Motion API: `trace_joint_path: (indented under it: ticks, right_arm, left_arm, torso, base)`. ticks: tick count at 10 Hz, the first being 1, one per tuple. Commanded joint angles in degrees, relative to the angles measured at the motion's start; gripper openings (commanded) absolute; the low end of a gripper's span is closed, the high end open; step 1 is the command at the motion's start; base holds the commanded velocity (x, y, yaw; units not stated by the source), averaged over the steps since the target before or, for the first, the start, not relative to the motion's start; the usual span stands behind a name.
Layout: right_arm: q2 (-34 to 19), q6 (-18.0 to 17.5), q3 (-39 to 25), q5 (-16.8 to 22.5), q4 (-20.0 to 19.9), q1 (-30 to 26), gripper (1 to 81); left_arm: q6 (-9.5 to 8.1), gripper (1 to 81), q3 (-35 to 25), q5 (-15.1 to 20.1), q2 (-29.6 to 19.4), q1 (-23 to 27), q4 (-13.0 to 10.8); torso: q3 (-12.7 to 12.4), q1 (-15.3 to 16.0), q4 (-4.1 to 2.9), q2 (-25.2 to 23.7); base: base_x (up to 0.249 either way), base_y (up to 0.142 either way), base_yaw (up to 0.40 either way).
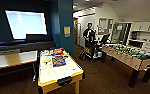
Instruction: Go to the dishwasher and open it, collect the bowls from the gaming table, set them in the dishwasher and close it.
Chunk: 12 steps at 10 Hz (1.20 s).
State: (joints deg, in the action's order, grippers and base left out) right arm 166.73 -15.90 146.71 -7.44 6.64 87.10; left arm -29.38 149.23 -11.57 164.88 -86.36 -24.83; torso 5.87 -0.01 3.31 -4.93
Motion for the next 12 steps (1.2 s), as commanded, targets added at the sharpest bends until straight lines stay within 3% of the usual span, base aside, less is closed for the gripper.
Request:
trace_joint_path:
  ticks: [1,10,12]
  right_arm:
    - [-0.32,1.57,-2.94,2.42,2.58,-1.97,1.0]
    - [3.20,1.83,-0.12,2.25,3.38,-1.18,1.0]
    - [3.11,1.92,-0.12,2.07,5.40,-0.65,1.0]
  left_arm:
    - [0.02,1.0,-0.07,1.99,-0.42,2.72,0.13]
    - [0.02,1.0,0.10,2.08,0.81,1.85,0.40]
    - [0.02,1.0,0.19,1.99,0.37,1.85,1.10]
  torso:
    - [0.00,0.01,0.00,0.00]
    - [0.00,0.01,0.00,0.00]
    - [0.00,0.01,0.00,0.00]
  base:
    - [0.000,0.000,-0.394]
    - [0.000,0.000,-0.394]
    - [0.000,0.000,-0.394]
